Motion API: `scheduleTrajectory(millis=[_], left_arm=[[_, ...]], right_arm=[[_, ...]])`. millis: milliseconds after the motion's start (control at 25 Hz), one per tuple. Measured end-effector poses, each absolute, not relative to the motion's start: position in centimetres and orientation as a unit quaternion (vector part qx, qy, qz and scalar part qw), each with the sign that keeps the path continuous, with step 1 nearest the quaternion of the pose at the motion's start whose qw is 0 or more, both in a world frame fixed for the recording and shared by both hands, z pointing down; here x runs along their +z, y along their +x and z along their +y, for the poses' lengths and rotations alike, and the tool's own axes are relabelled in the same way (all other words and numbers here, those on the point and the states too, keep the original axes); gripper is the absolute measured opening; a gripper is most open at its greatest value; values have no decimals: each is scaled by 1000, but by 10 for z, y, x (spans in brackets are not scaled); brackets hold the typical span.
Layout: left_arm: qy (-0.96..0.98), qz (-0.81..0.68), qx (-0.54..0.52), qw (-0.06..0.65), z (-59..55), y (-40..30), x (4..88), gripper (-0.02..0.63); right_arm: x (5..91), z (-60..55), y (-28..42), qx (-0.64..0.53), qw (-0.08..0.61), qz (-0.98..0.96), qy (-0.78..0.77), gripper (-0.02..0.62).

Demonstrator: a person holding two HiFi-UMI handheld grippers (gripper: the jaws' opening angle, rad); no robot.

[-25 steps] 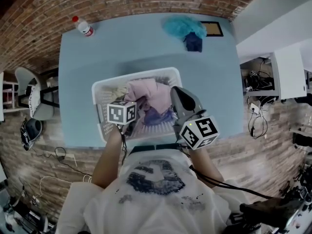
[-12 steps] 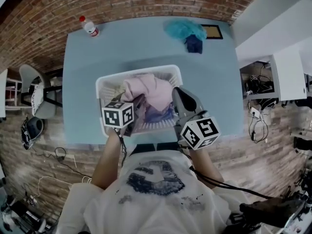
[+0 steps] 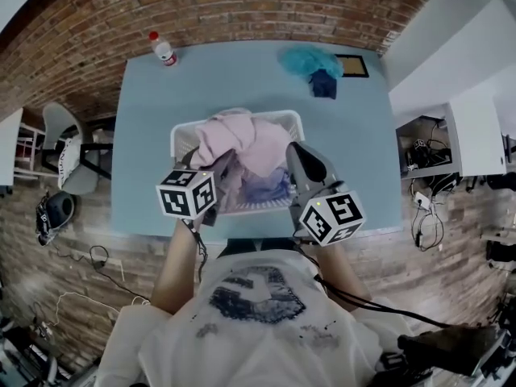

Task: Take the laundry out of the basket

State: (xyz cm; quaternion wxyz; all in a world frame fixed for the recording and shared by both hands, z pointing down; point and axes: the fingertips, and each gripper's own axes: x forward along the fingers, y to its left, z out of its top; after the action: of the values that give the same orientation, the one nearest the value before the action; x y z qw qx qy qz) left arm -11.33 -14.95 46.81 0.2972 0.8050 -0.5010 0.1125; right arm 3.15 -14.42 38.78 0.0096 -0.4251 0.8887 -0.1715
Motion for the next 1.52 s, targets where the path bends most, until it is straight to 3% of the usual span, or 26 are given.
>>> scheduleTrajectory(millis=[360, 800, 1200, 1520], left_arm=[[795, -561, 52, 224, -126, -171, 377, 164], [761, -613, -20, 210, -75, -276, 331, 163], [719, -667, -6, 196, -37, -366, 337, 163], [677, -694, -23, 246, -9, -431, 386, 163]], right_arm=[[338, -136, -26, -122, 26, 924, -361, -2], [309, -103, -142, -97, 34, 956, -275, -2], [313, -80, -231, -100, 25, 970, -222, -2], [342, -70, -298, -121, -3, 976, -184, -2]])
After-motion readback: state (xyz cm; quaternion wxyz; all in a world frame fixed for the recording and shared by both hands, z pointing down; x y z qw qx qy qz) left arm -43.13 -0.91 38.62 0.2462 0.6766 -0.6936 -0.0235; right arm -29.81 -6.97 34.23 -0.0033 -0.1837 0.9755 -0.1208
